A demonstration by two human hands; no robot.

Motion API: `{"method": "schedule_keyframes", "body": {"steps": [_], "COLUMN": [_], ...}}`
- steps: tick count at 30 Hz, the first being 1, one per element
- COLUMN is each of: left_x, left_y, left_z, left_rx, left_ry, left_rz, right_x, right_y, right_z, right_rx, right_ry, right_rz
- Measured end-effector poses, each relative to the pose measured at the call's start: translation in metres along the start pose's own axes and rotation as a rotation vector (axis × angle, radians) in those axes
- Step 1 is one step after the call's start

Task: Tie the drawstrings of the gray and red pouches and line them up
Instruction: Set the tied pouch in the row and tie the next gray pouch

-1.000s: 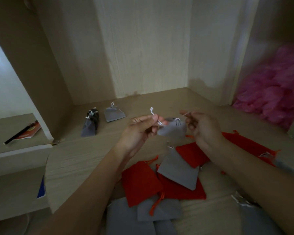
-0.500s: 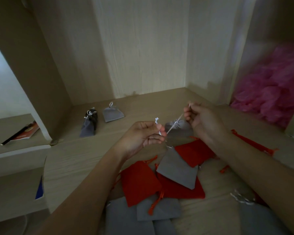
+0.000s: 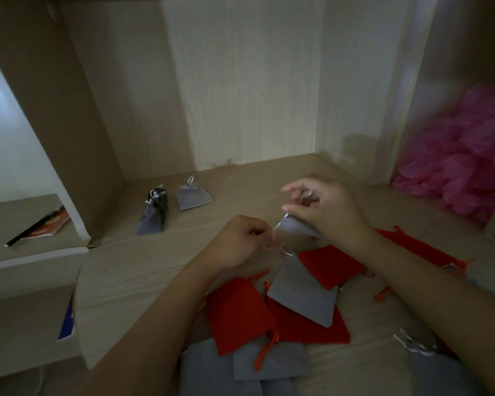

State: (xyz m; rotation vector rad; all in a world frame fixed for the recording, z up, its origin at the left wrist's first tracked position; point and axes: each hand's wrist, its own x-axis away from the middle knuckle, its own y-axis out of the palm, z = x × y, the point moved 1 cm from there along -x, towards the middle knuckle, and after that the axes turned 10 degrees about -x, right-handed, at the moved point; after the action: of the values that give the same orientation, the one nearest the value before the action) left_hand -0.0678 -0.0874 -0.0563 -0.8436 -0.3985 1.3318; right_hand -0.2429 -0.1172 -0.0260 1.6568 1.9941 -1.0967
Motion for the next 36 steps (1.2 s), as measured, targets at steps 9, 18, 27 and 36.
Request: {"method": "schedule_keyframes", "body": {"steps": [9,18,27,36], "left_x": [-0.003,0.004,0.001,0.003], "left_y": [-0.016,-0.018,-0.02,-0.018], "left_z": [0.002,0.017,0.016,0.018], "left_rx": [0.006,0.758,0.82,0.628], "left_ry": [0.008,0.01,0.017,-0.018], "left_rz": [0.105,0.085,0.14,0.144], "right_x": [0.004,0.005,0.008,0.014], "right_y": [-0.005,0.01,0.01,0.024], "right_z": [0.023,0.012,-0.001,-0.007], "right_rx": [0.44,0.427,-0.818,-0.891], "right_ry": [-0.085,-0.111,0.723,0.571], "right_rz": [-0.098,-0.002,-0.242,-0.125]}}
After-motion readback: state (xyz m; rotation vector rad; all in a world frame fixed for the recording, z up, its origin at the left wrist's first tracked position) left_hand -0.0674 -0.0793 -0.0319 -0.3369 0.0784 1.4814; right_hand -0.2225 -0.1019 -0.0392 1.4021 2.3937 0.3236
